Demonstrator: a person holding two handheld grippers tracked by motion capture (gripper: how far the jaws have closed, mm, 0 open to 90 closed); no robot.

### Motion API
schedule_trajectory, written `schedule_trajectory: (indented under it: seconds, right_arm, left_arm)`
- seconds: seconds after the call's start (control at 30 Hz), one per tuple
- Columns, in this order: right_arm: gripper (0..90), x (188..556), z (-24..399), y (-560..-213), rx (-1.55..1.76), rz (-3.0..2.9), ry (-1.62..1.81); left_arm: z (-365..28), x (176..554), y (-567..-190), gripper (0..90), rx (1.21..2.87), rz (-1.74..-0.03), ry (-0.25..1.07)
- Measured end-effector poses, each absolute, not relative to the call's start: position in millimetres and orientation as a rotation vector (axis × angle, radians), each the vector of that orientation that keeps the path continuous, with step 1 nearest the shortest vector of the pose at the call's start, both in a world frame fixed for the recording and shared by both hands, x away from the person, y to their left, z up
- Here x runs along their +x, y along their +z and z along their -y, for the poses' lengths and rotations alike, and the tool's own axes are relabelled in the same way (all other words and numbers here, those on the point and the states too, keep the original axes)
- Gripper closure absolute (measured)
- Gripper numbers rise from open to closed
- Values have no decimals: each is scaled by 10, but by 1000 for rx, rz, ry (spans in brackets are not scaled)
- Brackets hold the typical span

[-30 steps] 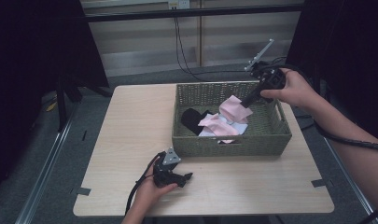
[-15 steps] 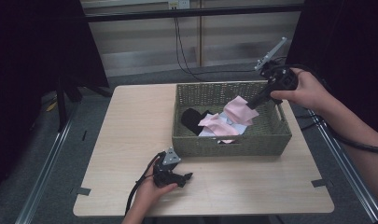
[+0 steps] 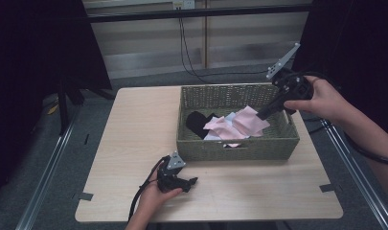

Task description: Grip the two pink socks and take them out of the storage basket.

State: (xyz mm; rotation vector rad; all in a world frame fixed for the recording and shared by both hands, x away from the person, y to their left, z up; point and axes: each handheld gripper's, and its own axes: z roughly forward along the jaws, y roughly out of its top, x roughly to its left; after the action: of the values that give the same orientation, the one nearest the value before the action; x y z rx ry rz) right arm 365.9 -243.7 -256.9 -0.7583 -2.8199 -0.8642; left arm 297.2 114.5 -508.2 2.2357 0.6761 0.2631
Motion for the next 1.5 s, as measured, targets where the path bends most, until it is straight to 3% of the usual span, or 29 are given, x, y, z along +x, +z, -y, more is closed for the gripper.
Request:
schedule_trajectory:
  seconds: [0.6,1.5]
  right_arm:
    - [880,3404,2210,-2765,-615,2794,-828]
    - [861,3331,2026,-3493,-583,2779,-674]
  left_arm:
    - [-1145,2971,-5082,187,2235,-677,263]
    - [-1142,2968,-5086,187,2230,-682,259]
